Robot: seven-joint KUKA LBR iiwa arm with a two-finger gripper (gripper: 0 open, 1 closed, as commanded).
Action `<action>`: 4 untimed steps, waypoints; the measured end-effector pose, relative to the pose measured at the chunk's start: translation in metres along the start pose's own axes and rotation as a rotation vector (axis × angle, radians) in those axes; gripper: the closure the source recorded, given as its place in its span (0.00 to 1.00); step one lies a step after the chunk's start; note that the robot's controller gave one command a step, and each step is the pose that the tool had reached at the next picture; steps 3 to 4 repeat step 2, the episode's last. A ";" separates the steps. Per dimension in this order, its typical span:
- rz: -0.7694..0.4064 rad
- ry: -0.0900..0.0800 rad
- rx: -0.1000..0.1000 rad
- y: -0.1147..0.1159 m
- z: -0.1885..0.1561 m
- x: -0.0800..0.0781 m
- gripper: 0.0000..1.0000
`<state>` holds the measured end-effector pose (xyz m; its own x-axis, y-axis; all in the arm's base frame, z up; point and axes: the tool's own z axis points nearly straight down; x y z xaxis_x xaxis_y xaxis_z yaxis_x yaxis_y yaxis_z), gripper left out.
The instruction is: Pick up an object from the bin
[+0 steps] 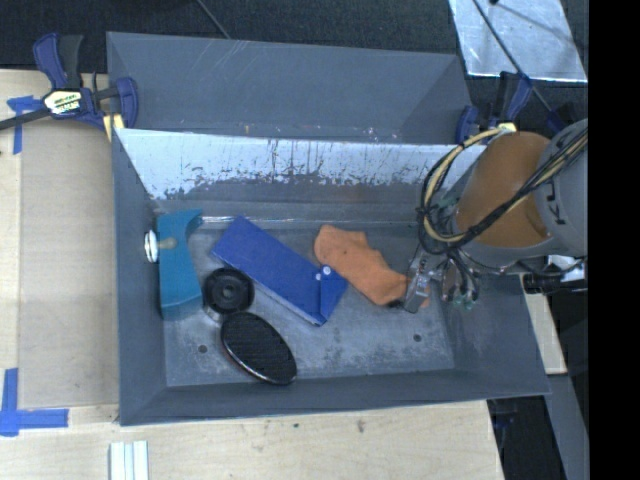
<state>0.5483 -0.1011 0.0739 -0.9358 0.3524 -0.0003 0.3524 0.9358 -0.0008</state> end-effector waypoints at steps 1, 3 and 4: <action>-0.001 0.005 0.000 0.000 -0.018 0.001 1.00; -0.001 0.004 0.000 0.000 -0.037 0.001 1.00; -0.001 0.004 0.000 0.000 -0.037 0.001 1.00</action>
Offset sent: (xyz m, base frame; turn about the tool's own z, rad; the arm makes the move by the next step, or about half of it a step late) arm -0.0001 0.0000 0.0969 0.0000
